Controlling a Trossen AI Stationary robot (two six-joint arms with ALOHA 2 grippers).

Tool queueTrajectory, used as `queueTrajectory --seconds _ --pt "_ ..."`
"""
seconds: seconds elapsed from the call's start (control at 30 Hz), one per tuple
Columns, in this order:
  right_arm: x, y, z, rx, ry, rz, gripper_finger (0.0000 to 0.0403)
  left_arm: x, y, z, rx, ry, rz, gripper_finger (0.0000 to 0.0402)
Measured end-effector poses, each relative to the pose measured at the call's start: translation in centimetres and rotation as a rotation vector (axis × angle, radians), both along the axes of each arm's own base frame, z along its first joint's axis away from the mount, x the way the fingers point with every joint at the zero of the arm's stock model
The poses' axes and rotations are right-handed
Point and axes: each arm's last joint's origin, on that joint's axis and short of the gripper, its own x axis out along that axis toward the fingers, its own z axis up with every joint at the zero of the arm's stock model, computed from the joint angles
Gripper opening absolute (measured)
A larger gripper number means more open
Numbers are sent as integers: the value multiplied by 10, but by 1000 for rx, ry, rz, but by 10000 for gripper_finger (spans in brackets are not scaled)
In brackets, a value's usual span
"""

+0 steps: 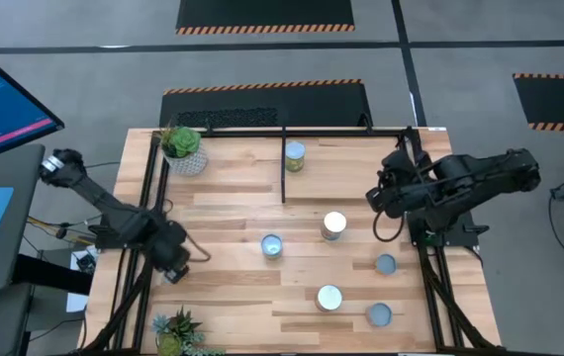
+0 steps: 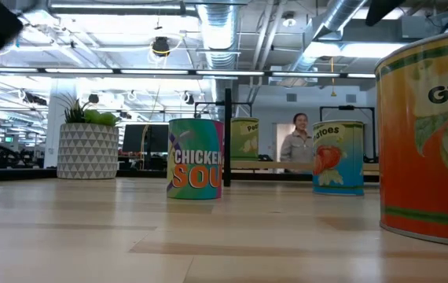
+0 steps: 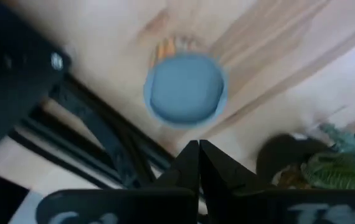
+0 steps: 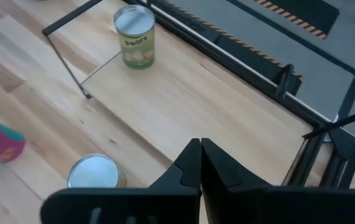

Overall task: Pick and place cans onto a shelf
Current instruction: Move the canned goods to the center

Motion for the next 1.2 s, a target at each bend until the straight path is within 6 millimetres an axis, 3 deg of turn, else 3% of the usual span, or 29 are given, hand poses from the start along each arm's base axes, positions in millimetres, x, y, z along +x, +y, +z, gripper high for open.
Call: queueTrajectory --seconds 0.2,0.57,0.83,1.0,1.2 --pt "1 -5 0 -4 9 -29 18 -16 -27 -5 12 41 -73 0" --pt "4 -7 0 -6 2 -28 21 -13 -57 -40 120 111 -197 0" --pt "5 -6 0 4 -5 -20 16 -15 -50 -83 100 62 -172 0" --pt "5 -5 -1 42 -1 -8 23 -2 -35 -86 197 -11 -161 0" --pt "5 -4 -1 48 -4 -6 17 27 -18 -84 301 -220 -203 0"
